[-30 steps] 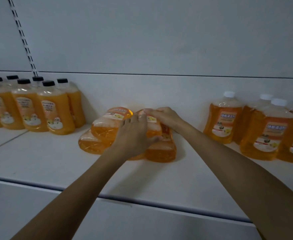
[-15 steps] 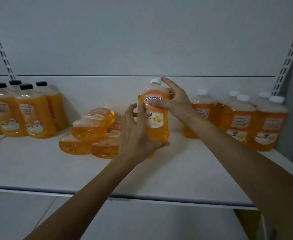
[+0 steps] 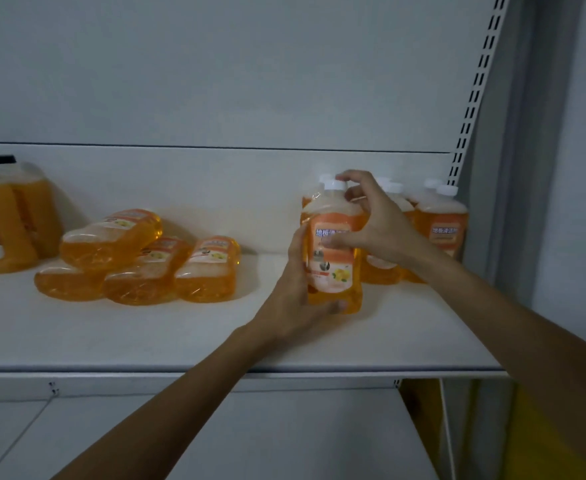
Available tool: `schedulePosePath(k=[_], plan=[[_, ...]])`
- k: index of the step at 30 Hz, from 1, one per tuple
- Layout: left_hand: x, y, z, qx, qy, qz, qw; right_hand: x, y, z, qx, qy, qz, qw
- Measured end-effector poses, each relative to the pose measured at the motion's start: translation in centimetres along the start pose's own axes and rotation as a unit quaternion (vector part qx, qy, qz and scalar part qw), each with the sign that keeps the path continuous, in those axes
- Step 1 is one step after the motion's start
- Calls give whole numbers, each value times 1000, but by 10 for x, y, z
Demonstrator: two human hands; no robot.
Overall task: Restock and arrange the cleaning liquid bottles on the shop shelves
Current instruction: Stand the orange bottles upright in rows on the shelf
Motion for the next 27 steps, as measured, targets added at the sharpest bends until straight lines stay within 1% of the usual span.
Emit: schedulePosePath(k=[2, 4, 8, 12, 16, 17, 19, 21, 22, 27], plan=[[1, -6, -5, -29, -1, 17, 999, 5, 6, -1, 26, -15, -1, 1000], [1, -8, -2, -93, 24, 22, 995, 8, 9, 2, 52, -19, 3, 998], [-1, -11, -1, -236, 68, 13, 969, 8, 7, 6, 114, -19, 18, 993], [-1, -19, -3, -299, 63, 15, 952, 6, 9, 1, 157, -30, 25, 987], [2, -18, -5, -338, 58, 24, 939, -2, 10, 4, 237, -38, 11, 971], [3, -19, -5, -360, 65, 33, 930, -5, 10, 4, 244, -42, 7, 969], [4, -21, -4, -427, 69, 57, 900, -10, 11, 1, 250, -42, 4, 967], [4, -23, -5, -485, 54, 75, 869, -15, 12, -5, 262, -38, 6, 964], [5, -23, -6, -495, 45, 82, 864, -18, 13, -7, 269, -37, 5, 962], [5, -24, -7, -488, 36, 96, 867, -30, 18, -14, 312, -48, -3, 949]])
Point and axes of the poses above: each hand's wrist, its own x-axis away from the middle knuckle, its own z-axis out of the back of the hand, y = z × x, the point moved 8 cm from there along -x, towards the middle knuckle, and after that the axes turned 8 degrees about z, right-handed, at the moved point
